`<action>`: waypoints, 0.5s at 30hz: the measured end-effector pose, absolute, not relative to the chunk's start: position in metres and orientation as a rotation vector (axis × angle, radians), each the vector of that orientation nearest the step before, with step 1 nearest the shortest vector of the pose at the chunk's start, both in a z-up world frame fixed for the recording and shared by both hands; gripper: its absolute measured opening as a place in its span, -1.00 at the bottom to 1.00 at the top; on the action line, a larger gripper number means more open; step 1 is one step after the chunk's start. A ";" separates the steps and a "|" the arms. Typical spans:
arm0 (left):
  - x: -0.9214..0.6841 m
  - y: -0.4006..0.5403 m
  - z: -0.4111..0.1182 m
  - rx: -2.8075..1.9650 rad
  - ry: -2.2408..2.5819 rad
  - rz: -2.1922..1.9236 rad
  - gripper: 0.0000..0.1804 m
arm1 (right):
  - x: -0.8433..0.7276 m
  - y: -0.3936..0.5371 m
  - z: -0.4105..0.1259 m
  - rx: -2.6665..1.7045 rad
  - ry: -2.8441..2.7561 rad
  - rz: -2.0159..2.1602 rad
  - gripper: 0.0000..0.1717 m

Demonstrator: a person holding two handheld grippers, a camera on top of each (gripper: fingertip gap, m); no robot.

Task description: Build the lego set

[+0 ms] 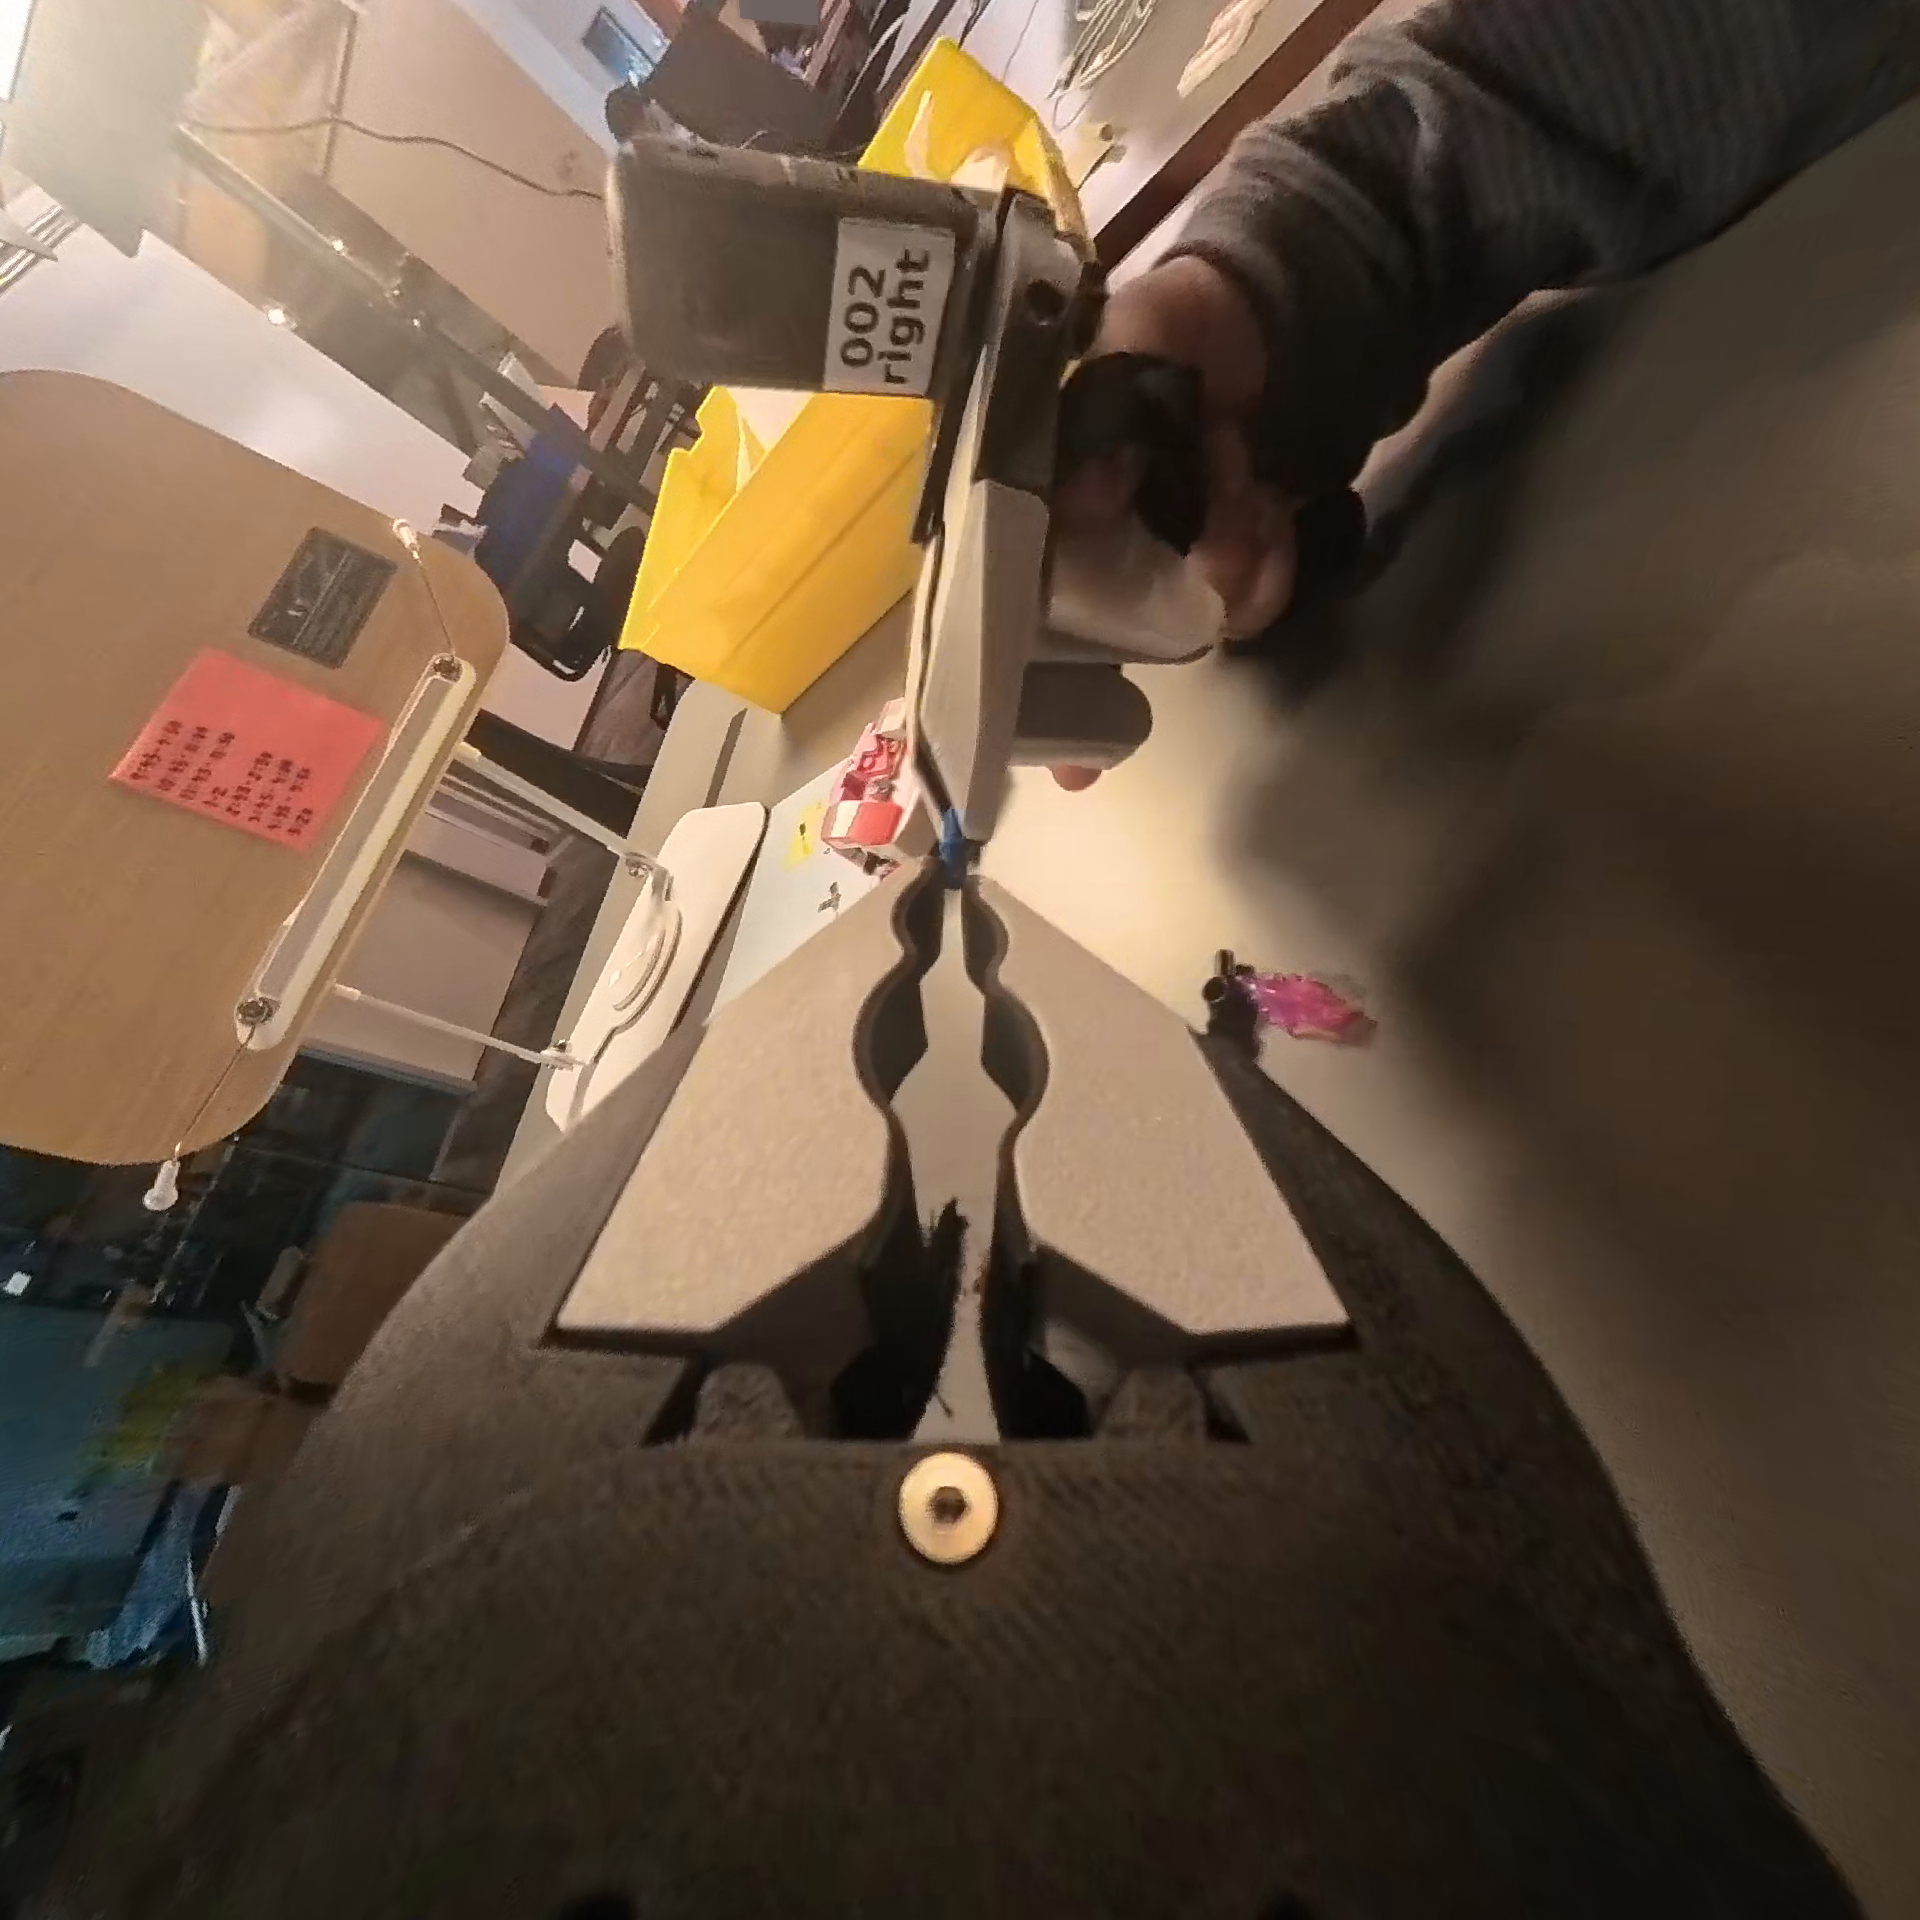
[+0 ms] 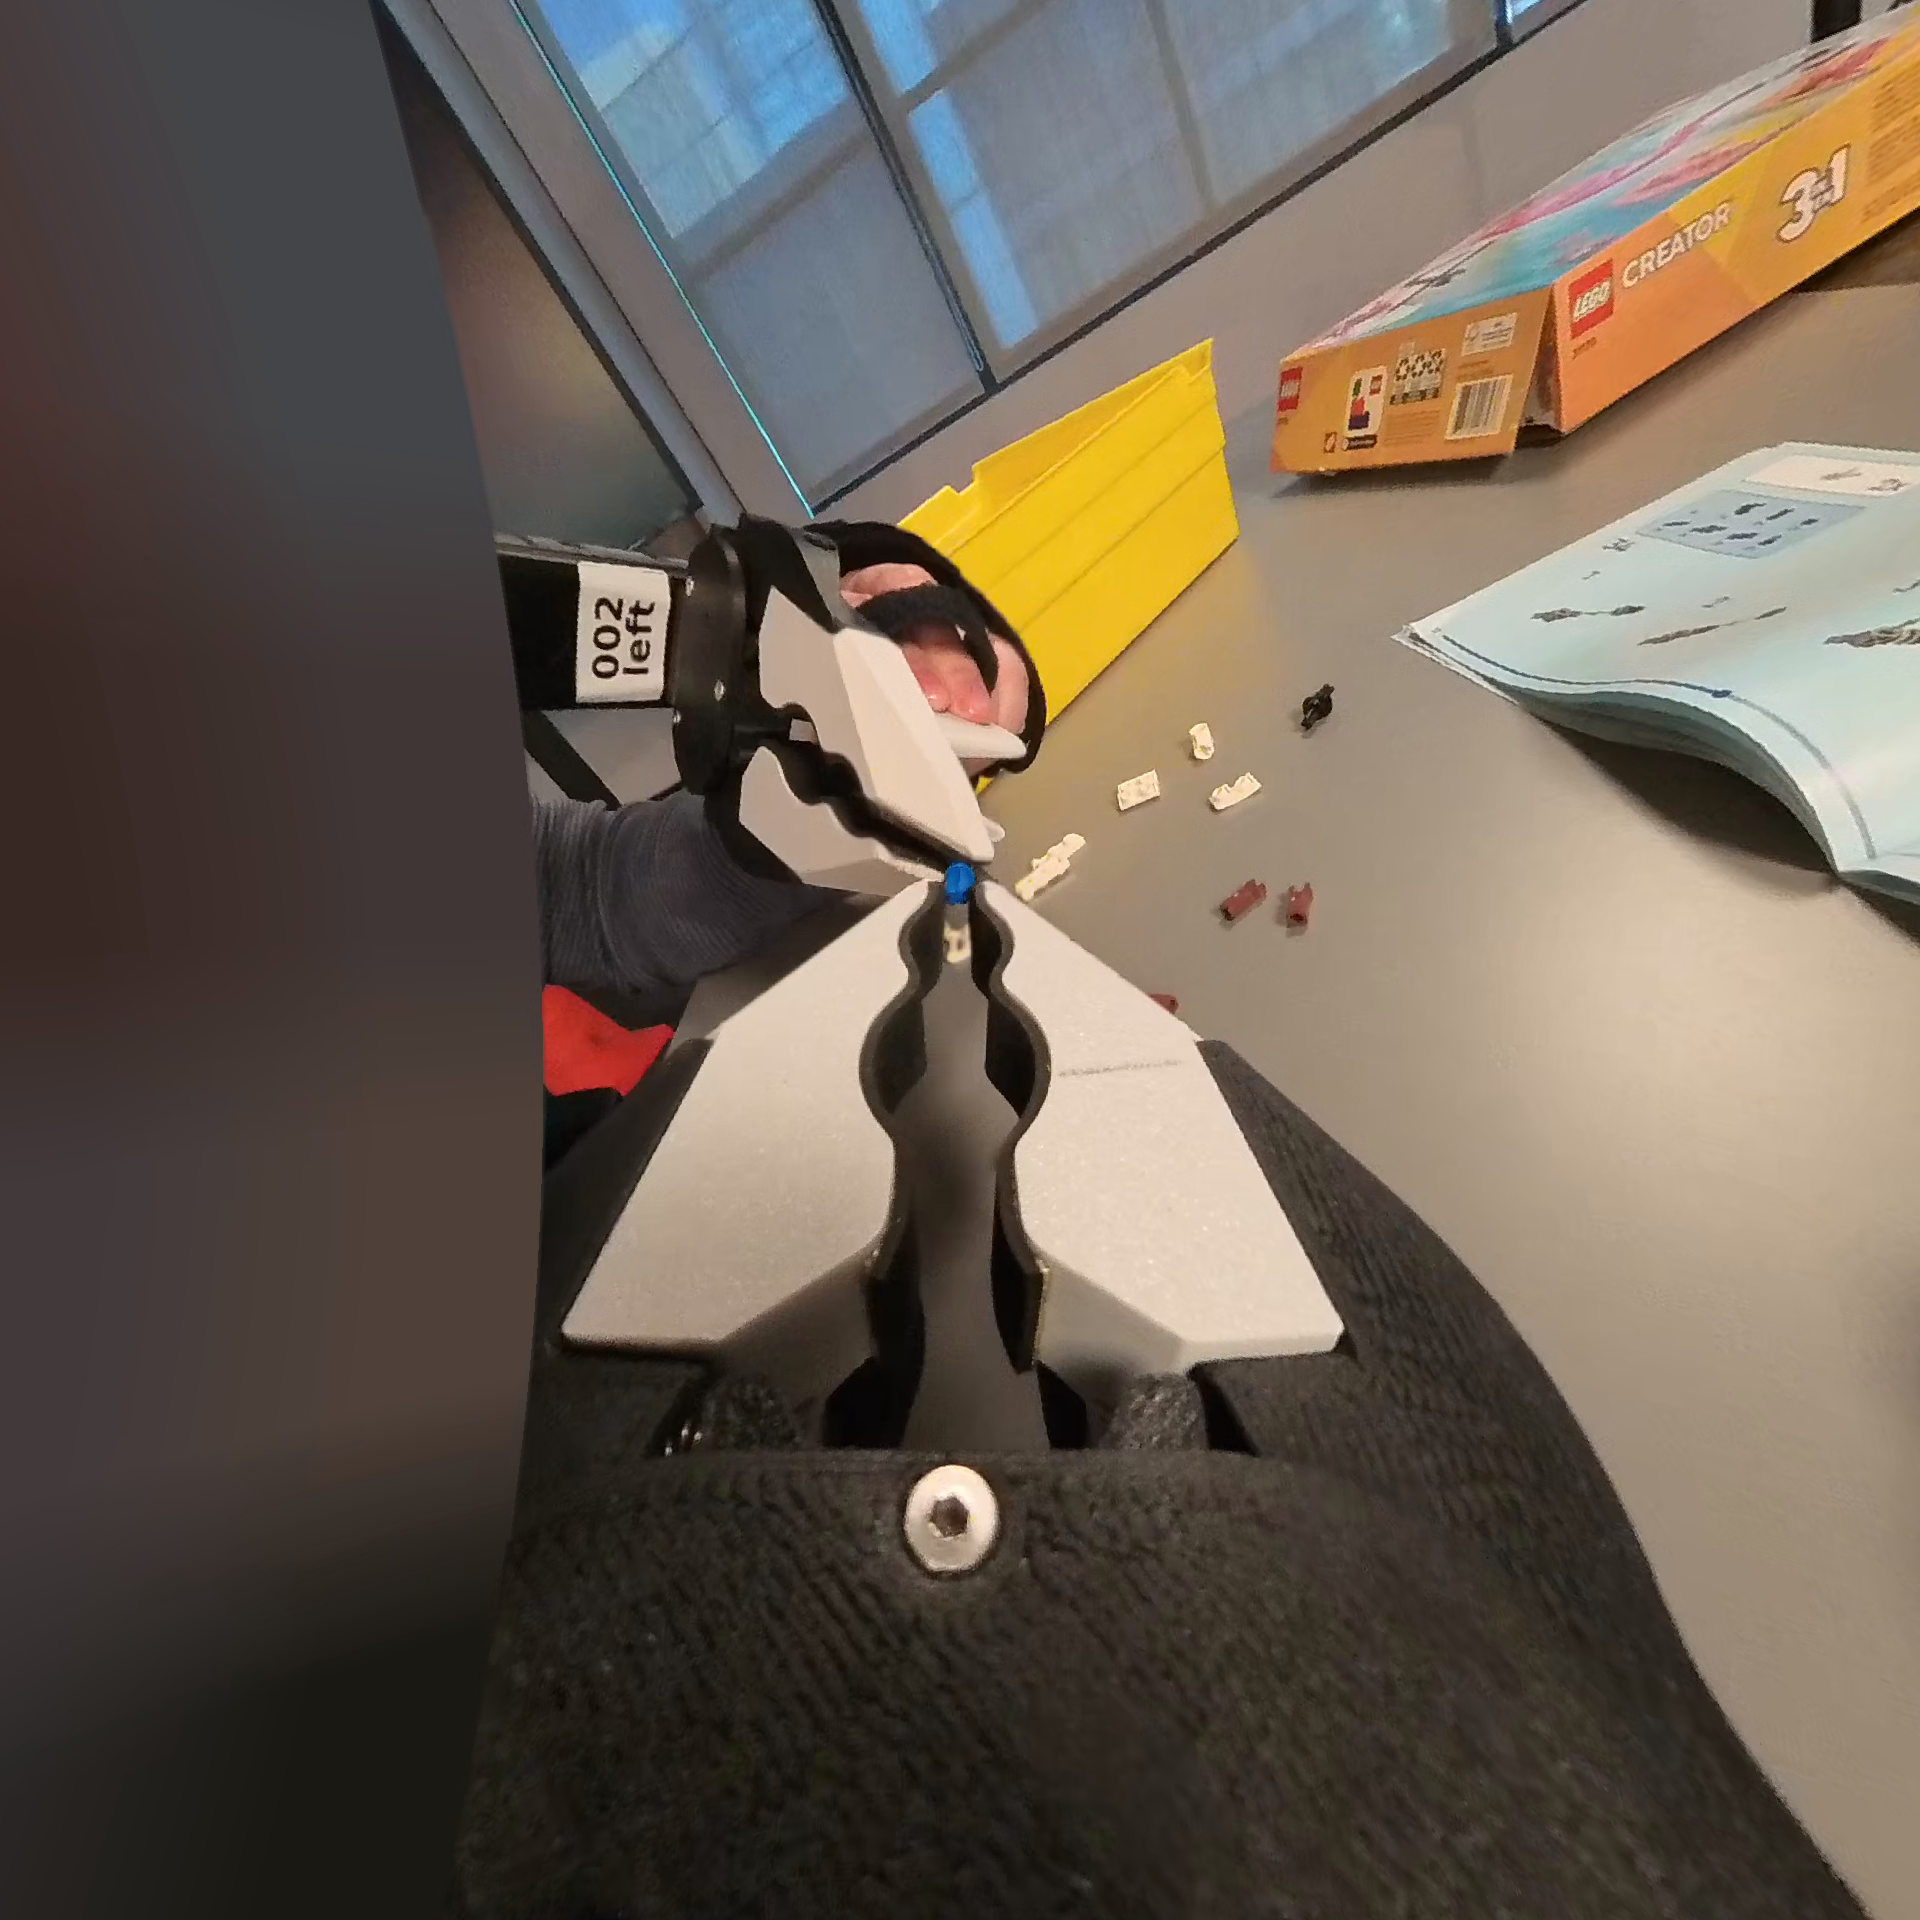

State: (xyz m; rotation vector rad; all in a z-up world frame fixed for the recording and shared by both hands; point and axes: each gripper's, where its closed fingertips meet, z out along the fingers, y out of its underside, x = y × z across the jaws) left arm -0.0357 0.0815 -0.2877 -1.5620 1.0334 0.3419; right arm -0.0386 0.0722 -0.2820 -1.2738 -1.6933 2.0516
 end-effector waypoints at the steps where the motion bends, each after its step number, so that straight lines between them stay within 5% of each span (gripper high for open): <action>1: -0.036 0.082 -0.287 -1.564 1.025 0.342 -0.97 | -0.039 0.073 -0.282 -1.279 -1.684 2.056 -0.97; 15: -0.031 0.077 -0.294 -1.660 0.973 0.083 -0.95 | -0.036 0.072 -0.285 -1.197 -1.767 1.896 -0.98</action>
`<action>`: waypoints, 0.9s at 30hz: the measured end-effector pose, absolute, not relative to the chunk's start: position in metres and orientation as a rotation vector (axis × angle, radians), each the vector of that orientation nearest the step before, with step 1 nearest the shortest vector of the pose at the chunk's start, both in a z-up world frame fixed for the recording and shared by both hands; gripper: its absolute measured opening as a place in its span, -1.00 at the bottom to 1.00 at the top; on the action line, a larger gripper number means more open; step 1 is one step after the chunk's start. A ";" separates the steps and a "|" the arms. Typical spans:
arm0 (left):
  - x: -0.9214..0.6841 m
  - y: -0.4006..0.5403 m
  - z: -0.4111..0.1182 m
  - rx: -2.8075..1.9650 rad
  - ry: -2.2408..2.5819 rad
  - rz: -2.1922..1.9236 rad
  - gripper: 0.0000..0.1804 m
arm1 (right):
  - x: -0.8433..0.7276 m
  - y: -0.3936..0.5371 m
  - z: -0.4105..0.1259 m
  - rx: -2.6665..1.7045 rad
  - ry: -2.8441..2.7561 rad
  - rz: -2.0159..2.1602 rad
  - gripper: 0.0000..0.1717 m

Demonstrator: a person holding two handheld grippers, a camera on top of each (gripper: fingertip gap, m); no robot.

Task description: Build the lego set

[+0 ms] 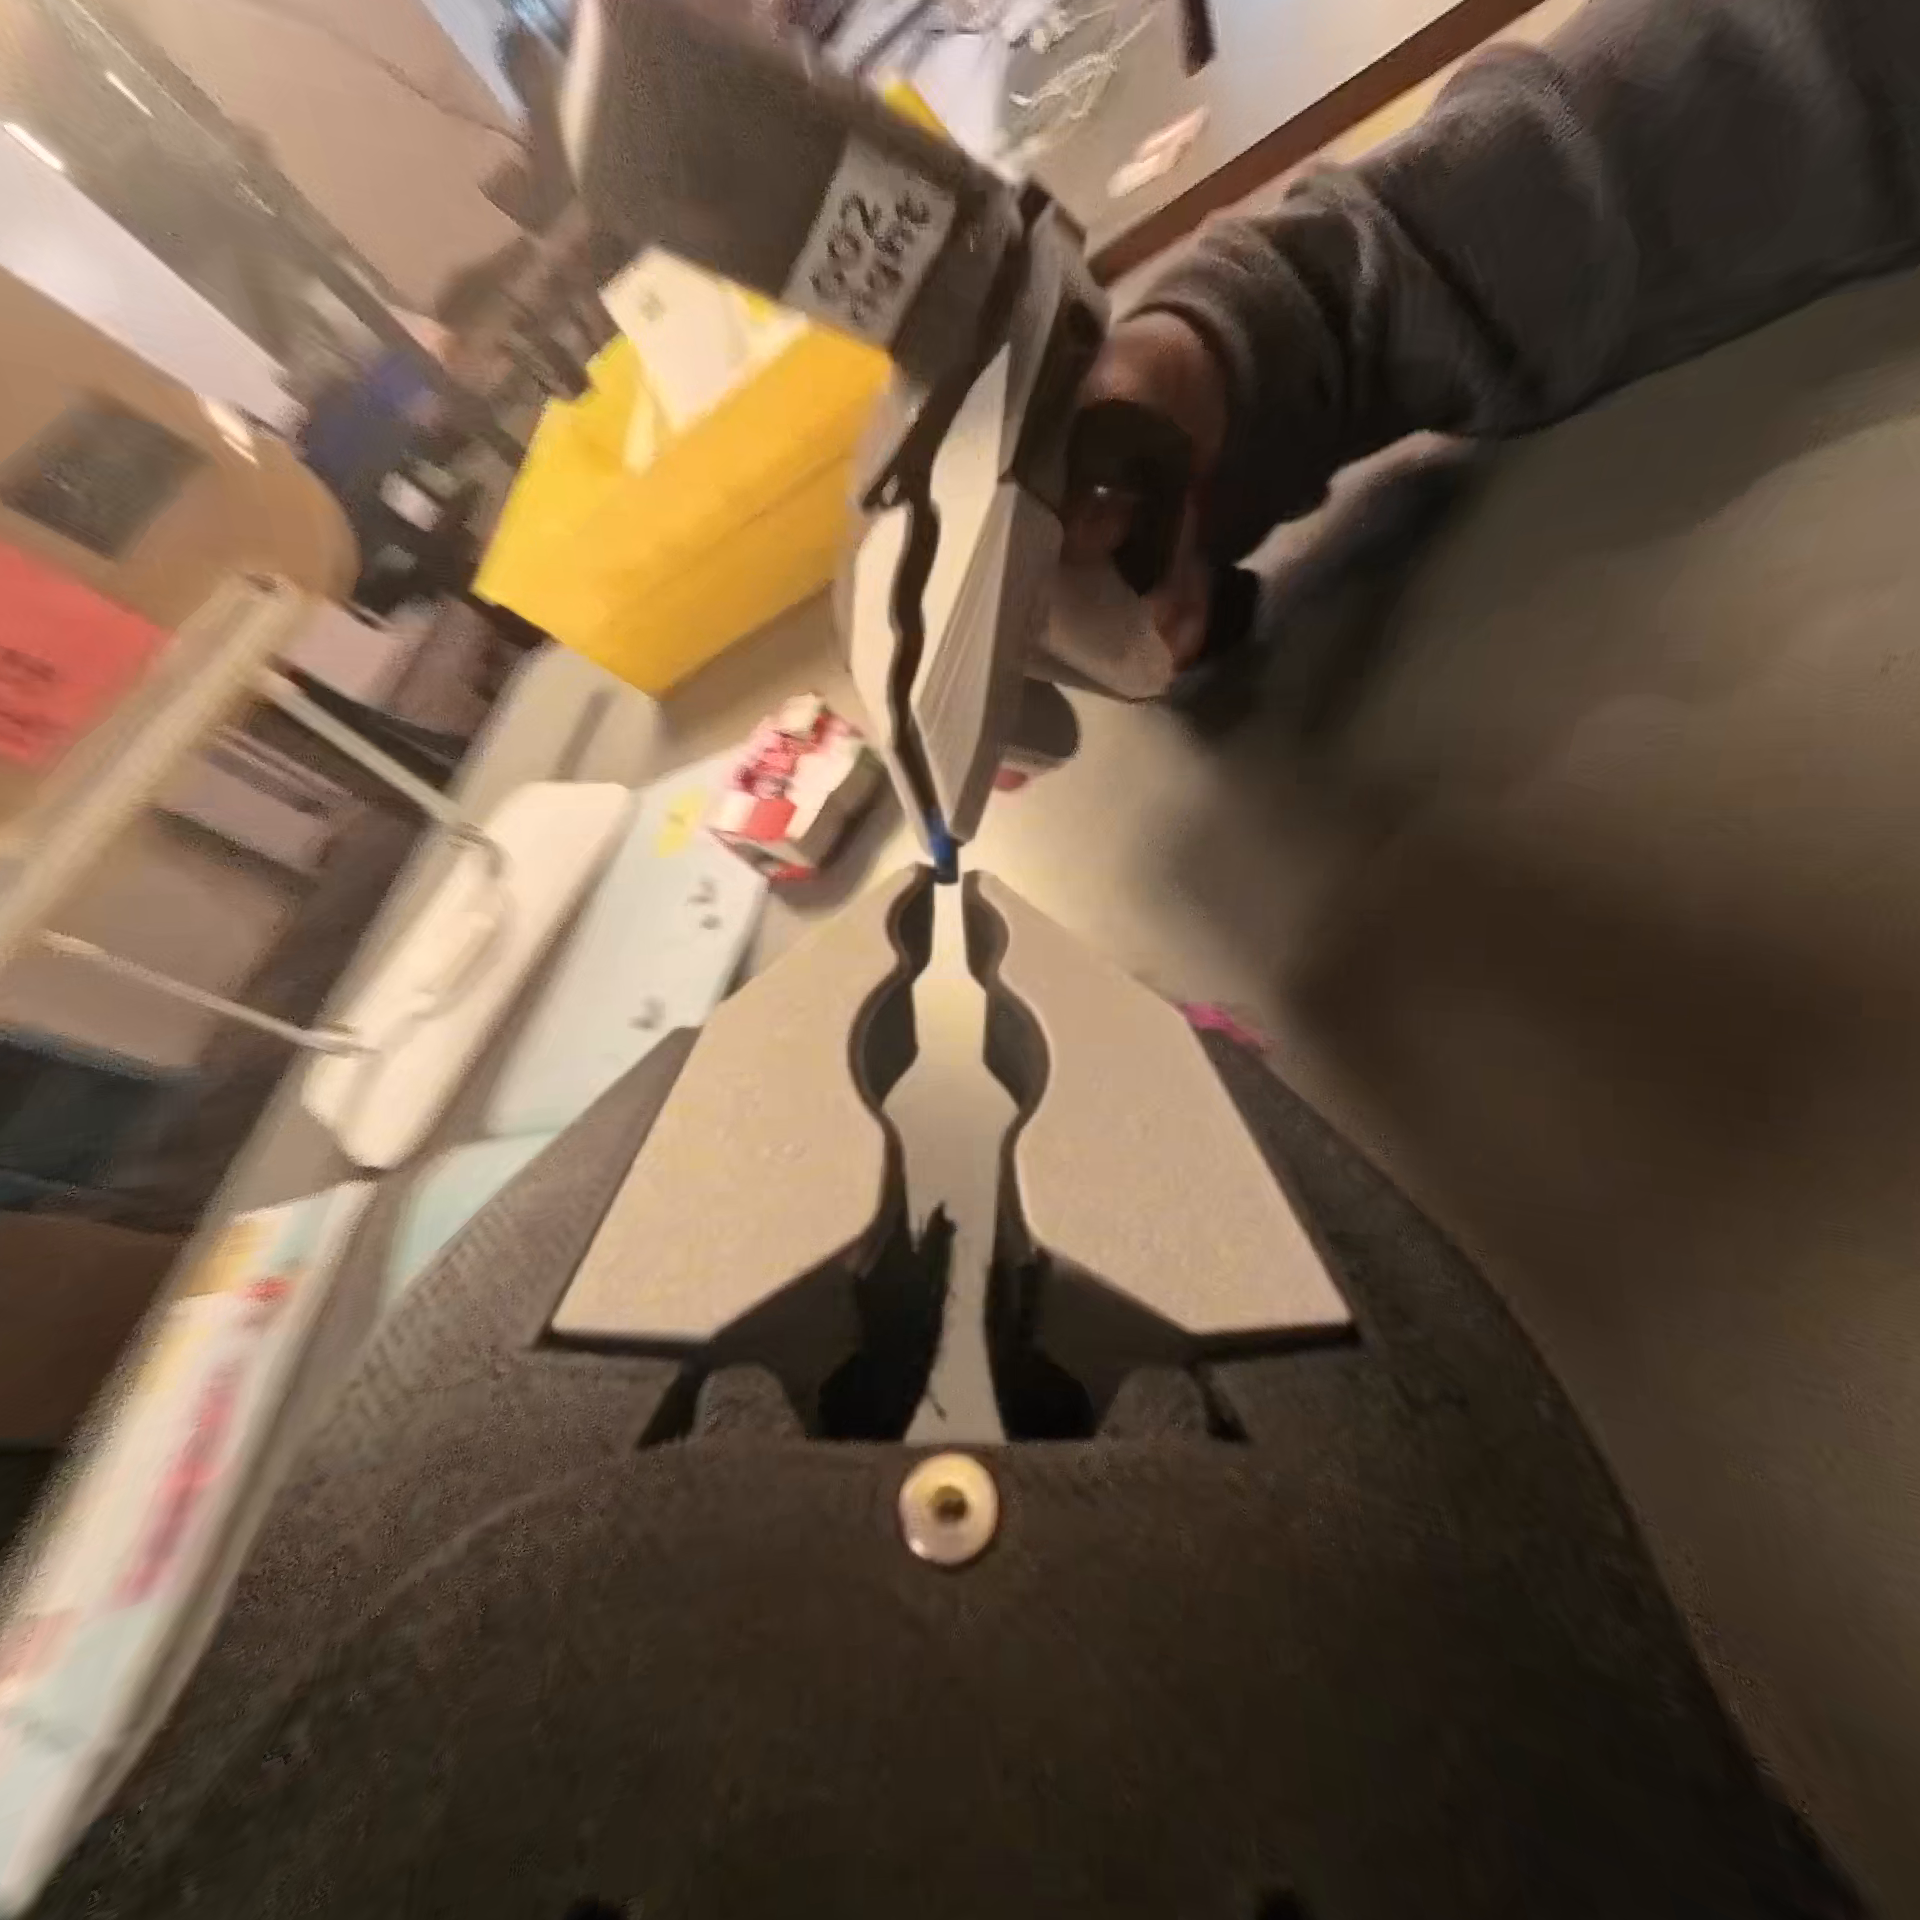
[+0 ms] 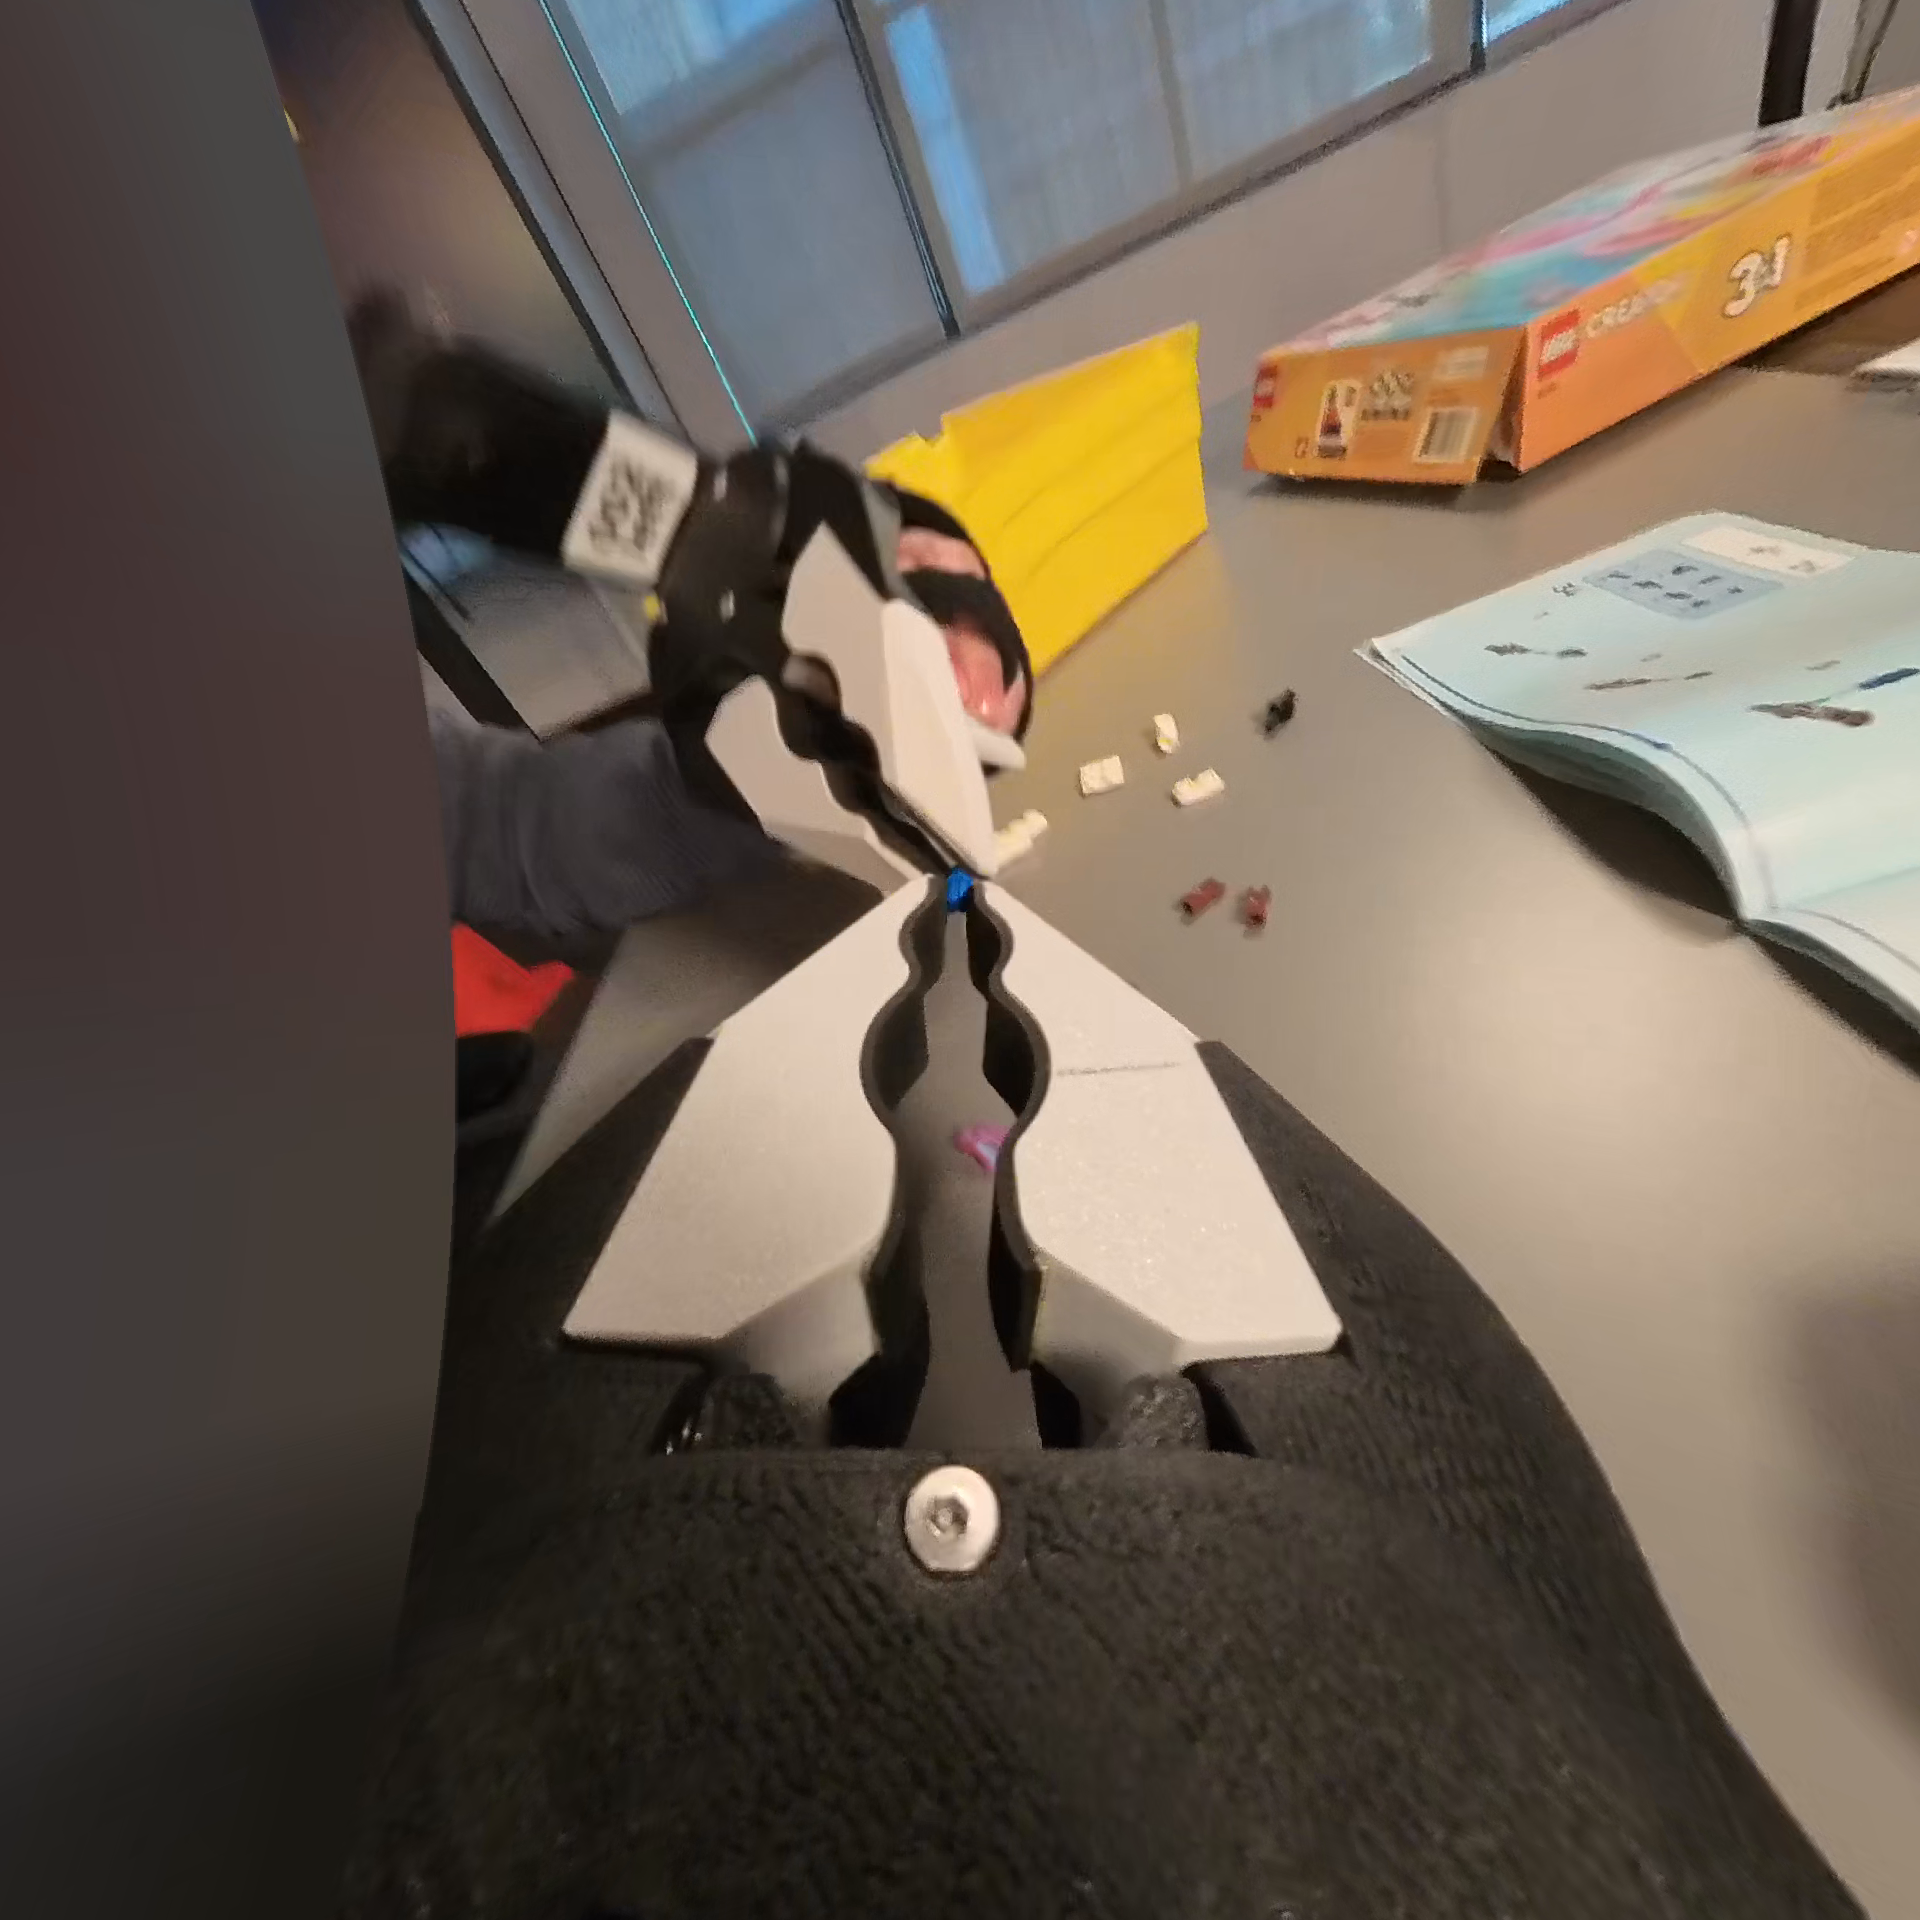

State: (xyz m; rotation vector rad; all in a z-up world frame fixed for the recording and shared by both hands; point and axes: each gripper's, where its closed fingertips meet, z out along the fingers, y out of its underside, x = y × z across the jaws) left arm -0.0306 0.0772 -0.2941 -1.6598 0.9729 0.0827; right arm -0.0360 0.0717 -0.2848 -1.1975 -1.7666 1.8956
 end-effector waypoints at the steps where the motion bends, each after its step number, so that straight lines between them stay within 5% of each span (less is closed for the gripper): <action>1: -0.031 0.075 -0.302 -1.724 0.966 -0.012 -0.87 | -0.035 0.073 -0.291 -1.193 -1.810 1.811 -0.98; 9: -0.034 0.064 -0.370 -2.139 0.944 -0.348 -0.64 | -0.023 0.078 -0.329 -1.126 -2.098 1.307 -0.98; 21: -0.028 0.069 -0.372 -2.151 0.939 -0.333 -0.93 | -0.025 0.076 -0.346 -1.006 -2.200 0.911 -0.98; 27: -0.057 0.095 -0.365 -2.100 0.878 0.099 -0.94 | -0.039 0.092 -0.344 -0.978 -2.093 0.730 -0.98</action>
